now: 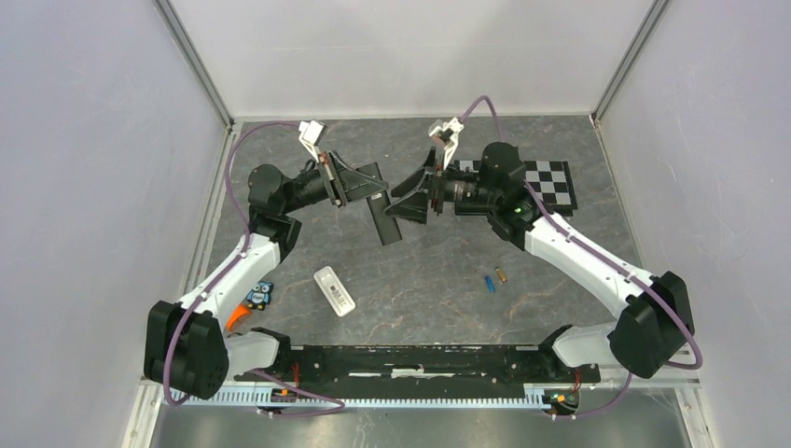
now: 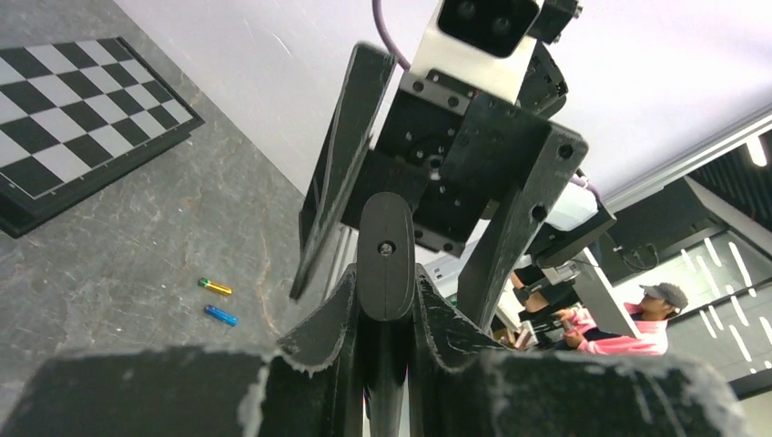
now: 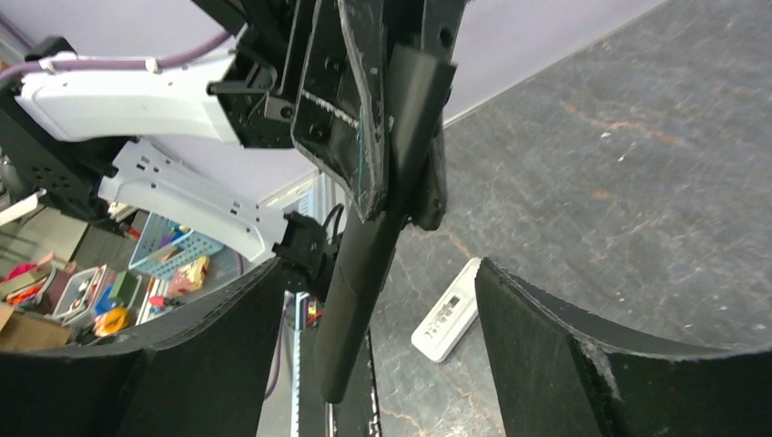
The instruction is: Load the batteries into the remote control
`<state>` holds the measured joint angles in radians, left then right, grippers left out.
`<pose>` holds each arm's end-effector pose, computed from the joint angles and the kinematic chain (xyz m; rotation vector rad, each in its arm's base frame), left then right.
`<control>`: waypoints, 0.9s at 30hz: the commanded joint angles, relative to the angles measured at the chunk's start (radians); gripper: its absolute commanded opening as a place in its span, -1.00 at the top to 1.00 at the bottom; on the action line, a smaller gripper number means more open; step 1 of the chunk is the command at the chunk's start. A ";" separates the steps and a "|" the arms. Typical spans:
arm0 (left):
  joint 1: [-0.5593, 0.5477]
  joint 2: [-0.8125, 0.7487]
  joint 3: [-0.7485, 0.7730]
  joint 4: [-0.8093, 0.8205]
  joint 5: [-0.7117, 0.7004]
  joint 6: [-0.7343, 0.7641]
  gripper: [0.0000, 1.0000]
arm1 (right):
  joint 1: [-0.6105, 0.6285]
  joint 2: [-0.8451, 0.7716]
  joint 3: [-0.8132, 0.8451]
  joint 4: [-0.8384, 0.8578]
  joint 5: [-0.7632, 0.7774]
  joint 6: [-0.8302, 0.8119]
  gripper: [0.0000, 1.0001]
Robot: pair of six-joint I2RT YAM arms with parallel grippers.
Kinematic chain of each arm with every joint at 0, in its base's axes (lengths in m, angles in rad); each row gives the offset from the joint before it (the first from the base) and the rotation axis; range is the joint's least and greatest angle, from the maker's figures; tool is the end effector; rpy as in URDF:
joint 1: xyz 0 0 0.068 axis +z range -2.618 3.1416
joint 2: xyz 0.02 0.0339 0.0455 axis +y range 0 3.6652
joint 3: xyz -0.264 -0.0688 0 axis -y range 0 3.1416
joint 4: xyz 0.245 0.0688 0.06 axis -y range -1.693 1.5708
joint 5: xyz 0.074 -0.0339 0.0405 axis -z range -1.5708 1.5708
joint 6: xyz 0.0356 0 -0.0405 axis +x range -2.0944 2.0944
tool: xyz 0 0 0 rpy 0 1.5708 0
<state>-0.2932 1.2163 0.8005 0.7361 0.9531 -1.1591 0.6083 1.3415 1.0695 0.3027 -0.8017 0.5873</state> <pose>0.2468 -0.1048 0.3468 0.3078 1.6189 -1.7504 0.2404 0.1986 0.3656 -0.7278 1.6189 1.5137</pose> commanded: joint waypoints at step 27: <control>0.000 -0.060 0.036 0.059 -0.030 0.110 0.78 | 0.074 0.117 -0.024 0.302 -0.031 0.190 -0.03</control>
<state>-0.2893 1.1873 0.8051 0.7876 0.9504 -1.0973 0.6788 1.4544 1.0653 0.4942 -0.8024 0.7258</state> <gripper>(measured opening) 0.256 0.538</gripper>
